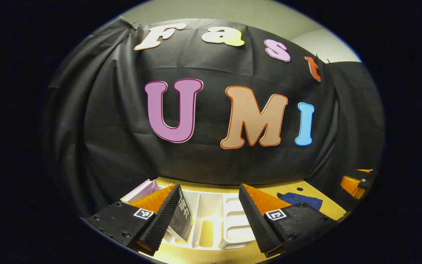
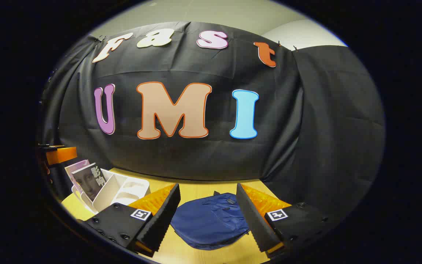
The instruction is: Open the schoolbag, grab two books from the bookshelf and put them into the schoolbag.
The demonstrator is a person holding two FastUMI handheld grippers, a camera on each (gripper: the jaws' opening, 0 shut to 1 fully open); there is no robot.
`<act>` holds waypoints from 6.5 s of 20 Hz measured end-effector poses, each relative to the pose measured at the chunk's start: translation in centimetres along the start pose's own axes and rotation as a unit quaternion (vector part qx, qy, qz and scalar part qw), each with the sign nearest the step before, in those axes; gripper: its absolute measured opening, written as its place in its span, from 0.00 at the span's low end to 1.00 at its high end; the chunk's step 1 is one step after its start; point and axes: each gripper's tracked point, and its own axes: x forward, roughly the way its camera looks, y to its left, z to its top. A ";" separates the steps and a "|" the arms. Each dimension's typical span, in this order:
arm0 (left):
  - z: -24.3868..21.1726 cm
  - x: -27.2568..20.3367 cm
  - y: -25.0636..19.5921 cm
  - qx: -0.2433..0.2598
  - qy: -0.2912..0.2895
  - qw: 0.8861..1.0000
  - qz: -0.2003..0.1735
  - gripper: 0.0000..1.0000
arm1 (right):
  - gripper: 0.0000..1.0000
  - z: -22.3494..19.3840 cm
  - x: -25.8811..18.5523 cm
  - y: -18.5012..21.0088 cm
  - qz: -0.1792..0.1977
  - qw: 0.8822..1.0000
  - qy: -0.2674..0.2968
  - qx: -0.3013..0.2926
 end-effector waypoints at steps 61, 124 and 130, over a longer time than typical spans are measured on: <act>-4.2 0.4 12.5 0.045 0.075 0.993 0.078 0.94 | 0.92 -24.9 7.9 5.8 -0.043 0.871 0.158 -0.463; -7.3 0.3 11.8 0.043 0.120 0.989 0.071 0.94 | 0.06 -23.0 12.5 2.3 0.043 0.936 0.293 -0.189; -7.3 1.2 12.3 0.057 0.134 0.988 0.058 0.95 | 0.04 -20.1 12.8 1.1 0.018 0.946 0.266 -0.186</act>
